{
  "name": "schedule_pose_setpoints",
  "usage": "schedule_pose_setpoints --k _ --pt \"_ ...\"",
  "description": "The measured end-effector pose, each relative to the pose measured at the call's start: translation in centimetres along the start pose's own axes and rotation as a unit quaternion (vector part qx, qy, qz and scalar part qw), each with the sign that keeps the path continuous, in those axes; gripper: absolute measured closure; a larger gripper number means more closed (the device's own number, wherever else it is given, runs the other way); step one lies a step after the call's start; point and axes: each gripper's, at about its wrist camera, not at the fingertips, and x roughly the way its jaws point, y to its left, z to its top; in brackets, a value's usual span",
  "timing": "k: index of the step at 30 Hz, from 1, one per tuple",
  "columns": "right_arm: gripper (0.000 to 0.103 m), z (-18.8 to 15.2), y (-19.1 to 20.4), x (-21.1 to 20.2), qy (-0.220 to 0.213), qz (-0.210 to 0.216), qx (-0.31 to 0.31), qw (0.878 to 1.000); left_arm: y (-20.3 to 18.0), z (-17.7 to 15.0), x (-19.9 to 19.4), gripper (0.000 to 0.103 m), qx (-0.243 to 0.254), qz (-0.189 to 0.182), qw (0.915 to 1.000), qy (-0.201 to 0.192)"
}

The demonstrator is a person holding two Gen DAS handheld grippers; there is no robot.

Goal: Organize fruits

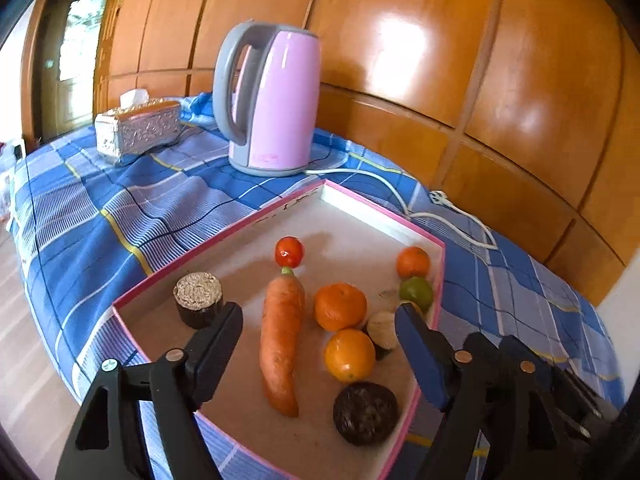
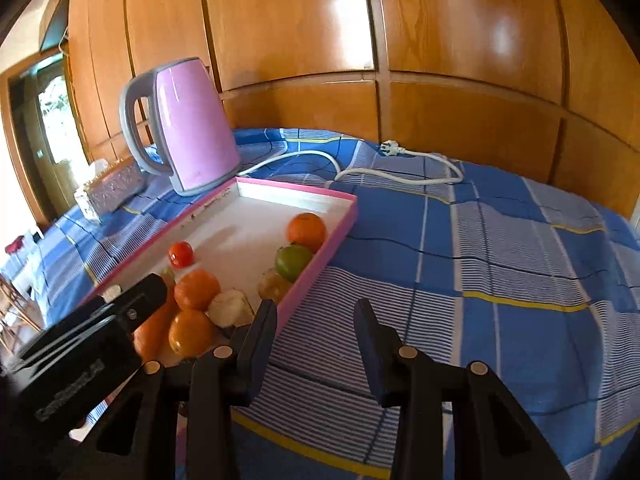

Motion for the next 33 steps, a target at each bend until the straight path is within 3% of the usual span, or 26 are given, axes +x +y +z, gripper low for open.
schedule_pose_setpoints --k 2,11,18,33 --pt "0.063 -0.3 0.3 -0.2 0.000 -0.012 -0.011 1.000 0.1 -0.3 -0.9 0.015 0.009 -0.002 0.9999 -0.007" --pt "0.063 -1.0 1.0 -0.6 0.002 -0.028 -0.029 0.999 1.5 -0.9 -2.1 0.005 0.001 0.024 0.9996 -0.014" --pt "0.063 -1.1 1.0 -0.4 0.003 -0.029 -0.028 0.999 1.5 -0.9 -1.7 0.002 0.015 0.044 0.9987 -0.018" --pt "0.063 -1.0 0.7 0.3 0.002 -0.042 -0.013 0.999 1.3 -0.8 -0.9 0.001 0.017 0.047 0.9987 -0.014"
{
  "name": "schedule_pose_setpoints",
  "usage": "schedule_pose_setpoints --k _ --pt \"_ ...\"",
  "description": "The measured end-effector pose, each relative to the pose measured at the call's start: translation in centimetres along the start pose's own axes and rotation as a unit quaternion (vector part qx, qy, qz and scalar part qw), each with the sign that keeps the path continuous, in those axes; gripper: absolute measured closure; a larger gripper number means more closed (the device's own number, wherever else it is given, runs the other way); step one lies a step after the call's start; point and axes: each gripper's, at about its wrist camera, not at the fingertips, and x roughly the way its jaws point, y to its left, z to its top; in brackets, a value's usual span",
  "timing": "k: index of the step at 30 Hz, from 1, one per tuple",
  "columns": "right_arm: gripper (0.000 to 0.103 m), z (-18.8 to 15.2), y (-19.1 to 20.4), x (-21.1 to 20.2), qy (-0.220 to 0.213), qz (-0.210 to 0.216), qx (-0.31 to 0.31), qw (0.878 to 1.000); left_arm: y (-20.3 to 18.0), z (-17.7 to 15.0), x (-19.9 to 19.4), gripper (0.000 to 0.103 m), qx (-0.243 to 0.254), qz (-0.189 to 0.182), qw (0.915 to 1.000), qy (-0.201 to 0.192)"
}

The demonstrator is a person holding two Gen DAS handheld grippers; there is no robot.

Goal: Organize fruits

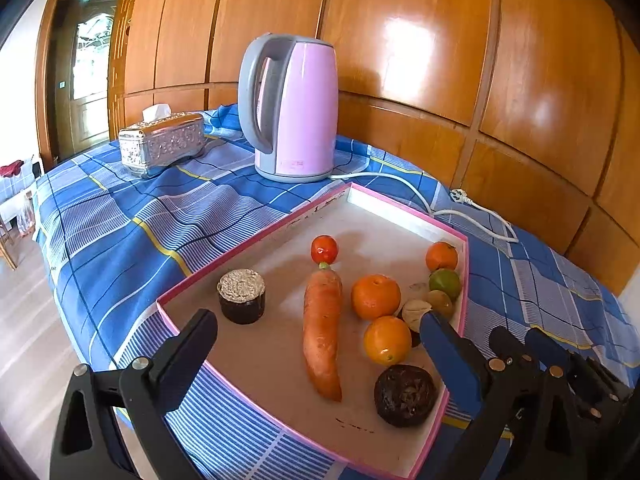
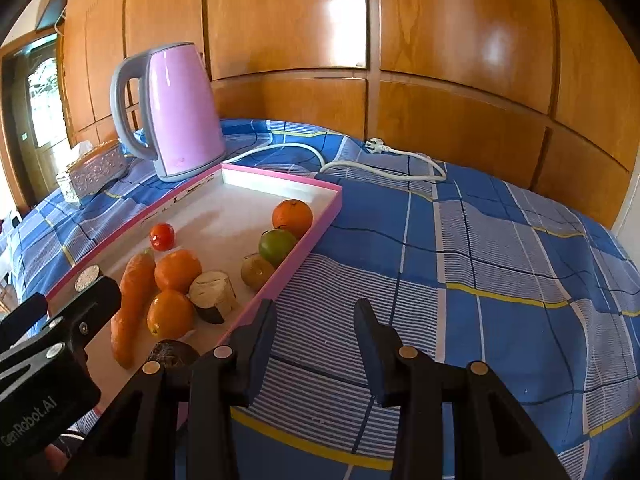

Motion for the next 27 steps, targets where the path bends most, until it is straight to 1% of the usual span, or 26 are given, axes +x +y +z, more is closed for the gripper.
schedule_pose_setpoints --k 27 --pt "0.063 -0.11 0.65 -0.24 -0.005 -0.002 -0.022 1.000 0.52 0.10 -0.12 0.001 -0.014 -0.006 0.9999 -0.002"
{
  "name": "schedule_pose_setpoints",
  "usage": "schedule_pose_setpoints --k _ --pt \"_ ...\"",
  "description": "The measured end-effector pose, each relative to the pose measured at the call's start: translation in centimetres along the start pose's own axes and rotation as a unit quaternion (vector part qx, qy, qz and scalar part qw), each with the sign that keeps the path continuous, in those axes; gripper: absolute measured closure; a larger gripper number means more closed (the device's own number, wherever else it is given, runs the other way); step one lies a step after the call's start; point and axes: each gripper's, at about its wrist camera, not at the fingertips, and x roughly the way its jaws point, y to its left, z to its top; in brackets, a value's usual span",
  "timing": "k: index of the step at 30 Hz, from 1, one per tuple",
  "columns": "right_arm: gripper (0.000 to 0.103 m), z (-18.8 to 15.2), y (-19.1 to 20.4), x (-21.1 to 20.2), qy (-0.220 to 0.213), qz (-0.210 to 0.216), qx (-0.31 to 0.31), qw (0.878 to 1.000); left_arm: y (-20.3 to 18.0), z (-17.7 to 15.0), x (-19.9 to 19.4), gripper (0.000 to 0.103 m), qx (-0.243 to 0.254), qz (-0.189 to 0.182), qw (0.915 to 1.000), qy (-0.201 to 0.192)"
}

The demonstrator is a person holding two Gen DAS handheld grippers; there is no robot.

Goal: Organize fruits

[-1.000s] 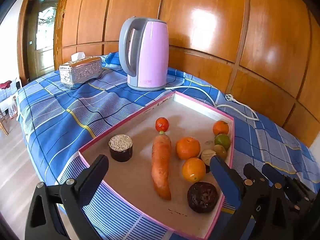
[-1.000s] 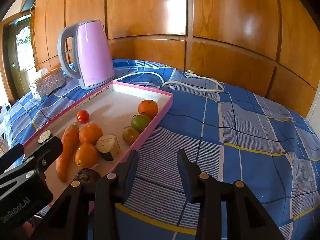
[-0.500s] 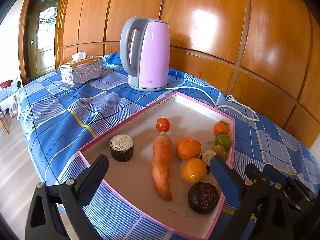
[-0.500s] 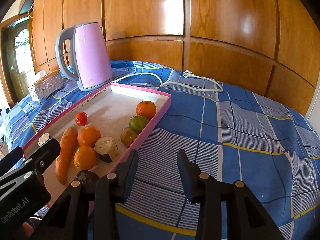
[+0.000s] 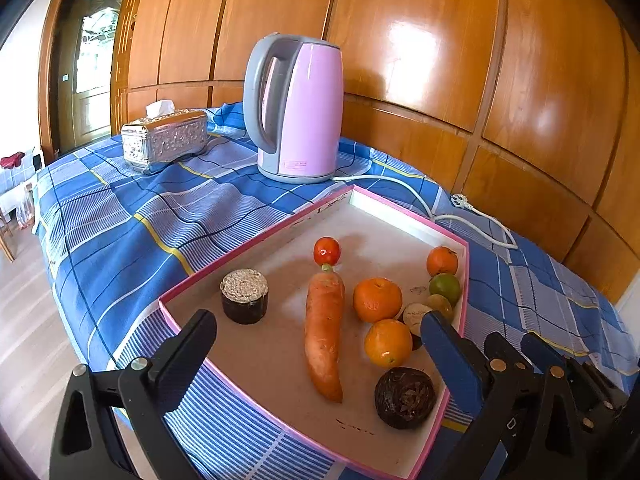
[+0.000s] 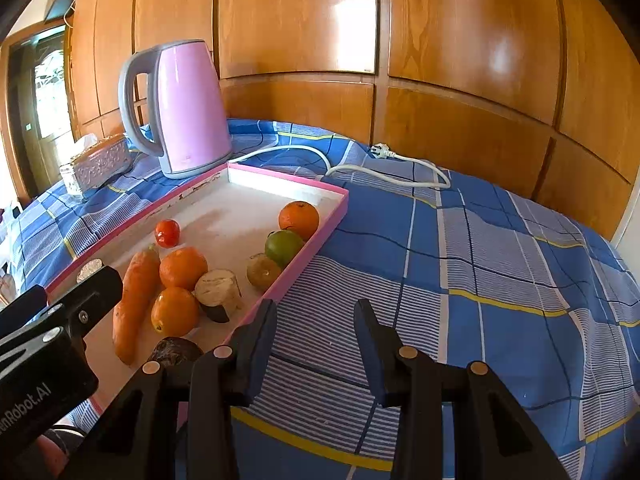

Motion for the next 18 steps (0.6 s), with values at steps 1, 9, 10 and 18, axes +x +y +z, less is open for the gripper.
schedule_pose_setpoints --k 1,9,10,18 --pt "0.063 0.00 -0.02 -0.01 0.000 0.000 0.001 1.000 -0.02 0.00 -0.04 0.001 0.001 -0.001 1.0000 -0.001" --pt "0.063 0.01 0.17 0.07 0.001 0.002 -0.005 1.000 -0.70 -0.05 -0.42 0.000 0.021 0.002 0.9997 -0.015" --pt "0.063 0.02 0.17 0.11 0.002 0.001 -0.004 1.000 -0.68 -0.06 -0.51 0.001 0.022 -0.002 0.9996 -0.019" --pt "0.063 -0.01 0.00 0.23 0.005 -0.005 -0.001 1.000 -0.85 0.05 -0.66 0.002 0.028 -0.014 0.9992 -0.024"
